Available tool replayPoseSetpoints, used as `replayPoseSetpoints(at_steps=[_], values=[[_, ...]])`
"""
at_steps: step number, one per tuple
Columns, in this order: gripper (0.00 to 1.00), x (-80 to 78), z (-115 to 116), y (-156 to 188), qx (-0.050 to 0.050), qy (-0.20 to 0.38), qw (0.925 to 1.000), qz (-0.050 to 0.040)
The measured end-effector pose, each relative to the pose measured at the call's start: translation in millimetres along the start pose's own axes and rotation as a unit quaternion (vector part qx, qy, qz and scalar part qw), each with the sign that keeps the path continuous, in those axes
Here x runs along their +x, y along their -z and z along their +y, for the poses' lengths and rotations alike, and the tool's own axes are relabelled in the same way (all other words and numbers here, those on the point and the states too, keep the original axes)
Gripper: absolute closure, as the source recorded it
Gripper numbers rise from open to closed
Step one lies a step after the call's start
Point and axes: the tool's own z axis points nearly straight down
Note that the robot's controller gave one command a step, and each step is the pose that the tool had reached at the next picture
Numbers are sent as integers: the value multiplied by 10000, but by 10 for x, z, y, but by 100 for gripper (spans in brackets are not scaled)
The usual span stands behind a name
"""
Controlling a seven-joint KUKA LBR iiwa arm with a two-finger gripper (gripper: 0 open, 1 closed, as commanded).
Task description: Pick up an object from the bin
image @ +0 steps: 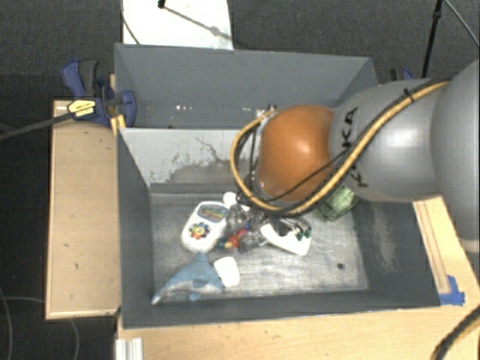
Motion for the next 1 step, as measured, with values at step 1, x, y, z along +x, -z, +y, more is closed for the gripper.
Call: replayPoseSetpoints(at_steps=[1], values=[[100, -1, 1, 77, 3, -7, 10000, -7]])
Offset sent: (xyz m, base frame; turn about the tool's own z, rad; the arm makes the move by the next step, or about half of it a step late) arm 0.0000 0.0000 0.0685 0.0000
